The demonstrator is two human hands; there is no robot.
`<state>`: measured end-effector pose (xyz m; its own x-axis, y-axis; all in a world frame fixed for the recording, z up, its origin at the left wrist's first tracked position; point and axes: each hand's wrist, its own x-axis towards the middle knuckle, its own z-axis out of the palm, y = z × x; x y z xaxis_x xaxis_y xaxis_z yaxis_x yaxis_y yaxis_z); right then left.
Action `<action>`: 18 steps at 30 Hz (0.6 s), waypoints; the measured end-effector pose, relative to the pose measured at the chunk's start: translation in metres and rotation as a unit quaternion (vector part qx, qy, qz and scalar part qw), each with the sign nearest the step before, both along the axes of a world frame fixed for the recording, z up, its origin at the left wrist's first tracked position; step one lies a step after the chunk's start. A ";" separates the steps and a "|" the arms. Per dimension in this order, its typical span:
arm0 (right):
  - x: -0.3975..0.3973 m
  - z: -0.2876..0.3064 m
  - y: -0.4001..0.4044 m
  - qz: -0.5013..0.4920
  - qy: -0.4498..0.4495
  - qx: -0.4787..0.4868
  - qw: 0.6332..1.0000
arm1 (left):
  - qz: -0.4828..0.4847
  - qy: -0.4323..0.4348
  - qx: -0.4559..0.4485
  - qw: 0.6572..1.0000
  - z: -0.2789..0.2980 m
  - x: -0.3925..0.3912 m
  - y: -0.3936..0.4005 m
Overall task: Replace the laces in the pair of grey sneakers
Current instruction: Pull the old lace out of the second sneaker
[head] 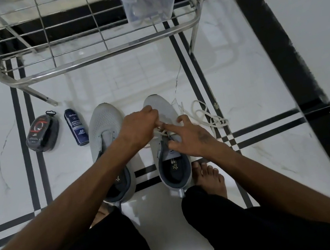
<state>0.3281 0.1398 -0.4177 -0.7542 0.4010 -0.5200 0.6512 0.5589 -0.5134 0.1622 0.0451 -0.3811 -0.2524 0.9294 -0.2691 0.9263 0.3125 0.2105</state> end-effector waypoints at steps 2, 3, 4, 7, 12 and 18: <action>0.000 -0.003 0.001 -0.004 -0.010 0.004 1.000 | 0.014 -0.001 0.034 0.999 -0.001 -0.006 -0.007; 0.000 -0.004 0.002 -0.005 -0.010 0.006 1.000 | 0.021 -0.015 0.049 0.998 -0.002 -0.008 -0.010; -0.001 -0.004 0.002 -0.002 -0.010 0.009 1.000 | 0.026 -0.044 0.056 0.997 -0.001 -0.007 -0.012; -0.003 -0.005 0.001 0.014 -0.017 0.025 0.999 | -0.011 -0.099 -0.006 0.995 0.000 0.003 -0.007; 0.001 -0.002 0.005 -0.002 -0.030 0.039 0.999 | 0.105 -0.045 0.070 0.991 -0.002 -0.013 -0.019; 0.011 -0.002 0.010 -0.021 -0.009 0.010 1.000 | 0.133 -0.114 0.115 0.978 0.007 -0.034 -0.031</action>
<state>0.3389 0.1498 -0.4192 -0.7269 0.4428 -0.5248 0.6835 0.5401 -0.4910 0.1283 0.0143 -0.3740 -0.4520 0.8813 -0.1380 0.7393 0.4567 0.4949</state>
